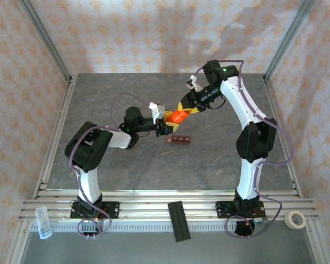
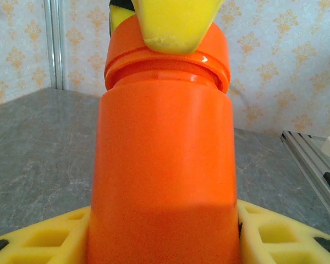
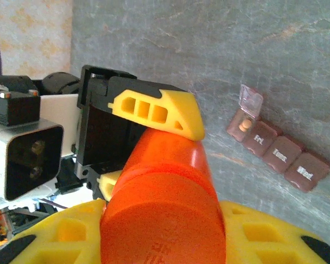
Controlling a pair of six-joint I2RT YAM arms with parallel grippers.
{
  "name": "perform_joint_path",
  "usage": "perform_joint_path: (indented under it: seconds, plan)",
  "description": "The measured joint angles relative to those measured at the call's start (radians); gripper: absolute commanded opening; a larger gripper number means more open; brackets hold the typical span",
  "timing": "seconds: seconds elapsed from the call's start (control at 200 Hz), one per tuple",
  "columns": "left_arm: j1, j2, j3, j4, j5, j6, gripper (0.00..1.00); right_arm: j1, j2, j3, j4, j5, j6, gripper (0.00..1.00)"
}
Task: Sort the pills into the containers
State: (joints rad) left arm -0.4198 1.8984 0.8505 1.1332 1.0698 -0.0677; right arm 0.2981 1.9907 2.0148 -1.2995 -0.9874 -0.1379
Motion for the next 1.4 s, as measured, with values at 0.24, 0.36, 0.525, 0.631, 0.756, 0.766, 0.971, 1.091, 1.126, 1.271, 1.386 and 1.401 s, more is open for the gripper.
perform_joint_path:
  seconds: [0.24,0.36,0.525,0.631,0.756,0.766,0.971,1.091,1.126,1.271,1.386,1.401]
  plan:
    - [0.010,0.000,0.000,-0.055,-0.007,-0.015,0.00,-0.005,0.000,-0.077,0.111,-0.023,0.169,0.32]
    - [0.009,0.000,0.000,-0.064,-0.008,-0.019,0.00,-0.001,0.000,-0.061,0.096,-0.001,0.193,0.32]
    - [0.010,0.000,0.013,-0.060,-0.005,-0.022,0.00,0.040,0.050,0.083,-0.012,0.113,0.149,0.31]
    - [0.009,0.002,0.013,-0.068,-0.003,-0.022,0.00,0.055,0.074,0.132,-0.053,0.154,0.113,0.31]
    - [0.009,0.002,0.013,-0.079,-0.003,-0.022,0.00,0.056,0.089,0.148,-0.069,0.158,0.095,0.31]
    - [0.009,0.002,0.013,-0.081,-0.003,-0.022,0.00,0.056,0.090,0.148,-0.070,0.158,0.095,0.31]
    - [0.010,0.002,0.010,-0.095,-0.008,-0.022,0.00,0.055,0.089,0.118,-0.036,0.136,0.116,0.31]
    - [0.010,0.002,0.004,-0.109,-0.011,-0.021,0.00,0.052,0.070,0.052,0.026,0.108,0.150,0.31]
    - [0.011,0.002,0.003,-0.114,-0.012,-0.021,0.00,0.050,0.064,0.035,0.043,0.101,0.161,0.31]
    - [0.016,0.002,0.003,-0.117,-0.018,-0.021,0.00,0.039,0.052,0.001,0.090,0.068,0.195,0.31]
    - [0.016,0.002,0.003,-0.116,-0.029,-0.021,0.00,0.032,0.052,-0.005,0.106,0.052,0.208,0.31]
    - [0.016,0.002,0.003,-0.115,-0.030,-0.021,0.00,0.032,0.052,-0.005,0.107,0.051,0.208,0.31]
